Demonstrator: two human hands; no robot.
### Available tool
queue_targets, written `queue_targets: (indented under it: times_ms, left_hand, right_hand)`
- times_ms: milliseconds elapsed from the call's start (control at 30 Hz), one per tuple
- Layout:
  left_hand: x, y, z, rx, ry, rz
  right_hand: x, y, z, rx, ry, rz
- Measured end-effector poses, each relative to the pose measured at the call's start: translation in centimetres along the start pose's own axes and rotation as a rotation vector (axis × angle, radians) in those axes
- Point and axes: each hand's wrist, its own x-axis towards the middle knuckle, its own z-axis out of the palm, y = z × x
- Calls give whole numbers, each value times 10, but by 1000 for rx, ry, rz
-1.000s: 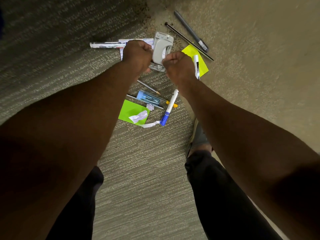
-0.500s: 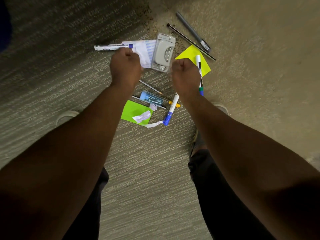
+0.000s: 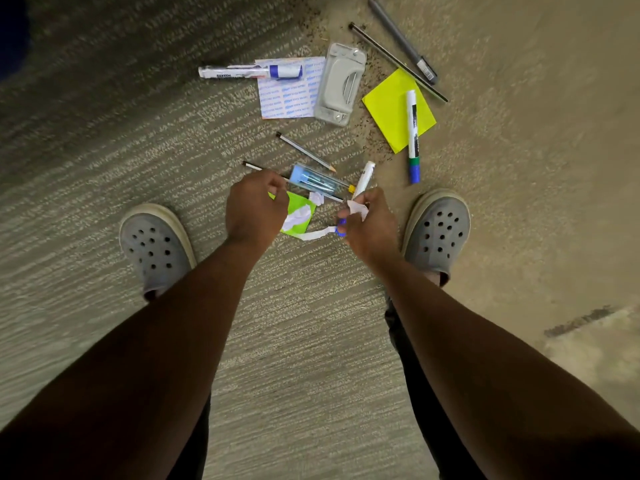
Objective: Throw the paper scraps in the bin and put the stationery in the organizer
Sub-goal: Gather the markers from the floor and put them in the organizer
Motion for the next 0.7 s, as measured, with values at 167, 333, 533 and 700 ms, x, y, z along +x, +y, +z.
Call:
queue_targets:
  times_ms: [167,333,533,700]
  left_hand:
    - [-12,-12,19,304,-205,222]
    - [-12,-21,36,585,-252,281]
    - [-10,-30,39,421,-204,297]
    - [-12,-27,34,306,-41,331]
  right_hand:
    - [-20,26,7,-594,-107,-224]
    - [-20,37,27,-1092,-110,-474]
    - [-3,33,38,-1193,-61,-666]
    - [-1,35,32,-1136,-136,-709]
